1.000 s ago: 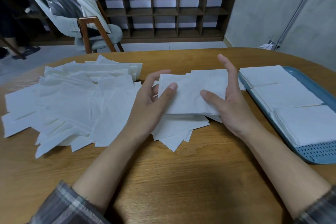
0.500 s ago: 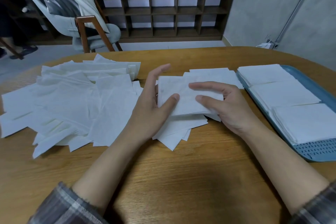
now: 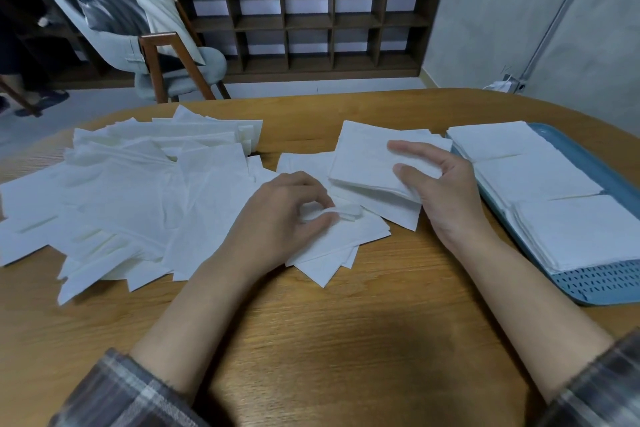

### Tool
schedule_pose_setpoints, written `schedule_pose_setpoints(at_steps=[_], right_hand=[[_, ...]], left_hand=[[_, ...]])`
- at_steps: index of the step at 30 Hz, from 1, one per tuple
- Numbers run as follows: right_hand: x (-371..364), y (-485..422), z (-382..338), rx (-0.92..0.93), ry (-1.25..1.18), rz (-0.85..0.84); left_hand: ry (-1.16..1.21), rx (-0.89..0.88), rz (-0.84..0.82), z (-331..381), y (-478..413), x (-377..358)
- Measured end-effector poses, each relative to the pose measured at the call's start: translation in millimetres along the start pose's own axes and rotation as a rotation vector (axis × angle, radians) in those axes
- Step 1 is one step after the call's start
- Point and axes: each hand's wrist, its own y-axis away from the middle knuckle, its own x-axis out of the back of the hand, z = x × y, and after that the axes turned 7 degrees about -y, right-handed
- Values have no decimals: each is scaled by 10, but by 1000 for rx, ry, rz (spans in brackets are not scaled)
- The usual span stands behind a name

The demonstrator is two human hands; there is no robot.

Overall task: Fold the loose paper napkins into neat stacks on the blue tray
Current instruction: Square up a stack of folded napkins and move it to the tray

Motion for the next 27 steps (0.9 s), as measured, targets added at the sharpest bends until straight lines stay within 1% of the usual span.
schedule_pose_setpoints(at_steps=[4,6,11,20,22,24,25,27], right_hand=[[7,2,-3,-4,-4,6],[4,3,1,-1,6,-5],[12,1,-1,10,31,-18],[-4,5,18,-11,61,-44],[-7,9,10,-11,63,-43],[-15,4,5,-10,62,-37],[-19,1,4,-11,58,-35],[-20,3,5,-14,51,-36]], left_hand=[[28,-17,88,49,-9,19],[99,3,77,104,-7,47],[108,-42,-97,176,29,45],[257,-1,-292,348,81,72],[183,-43,-246,349,84,30],[62,-131,-105,308,61,-20],[7,-164,-65,277,44,-46],[-50,-179,-89,200,22,-101]])
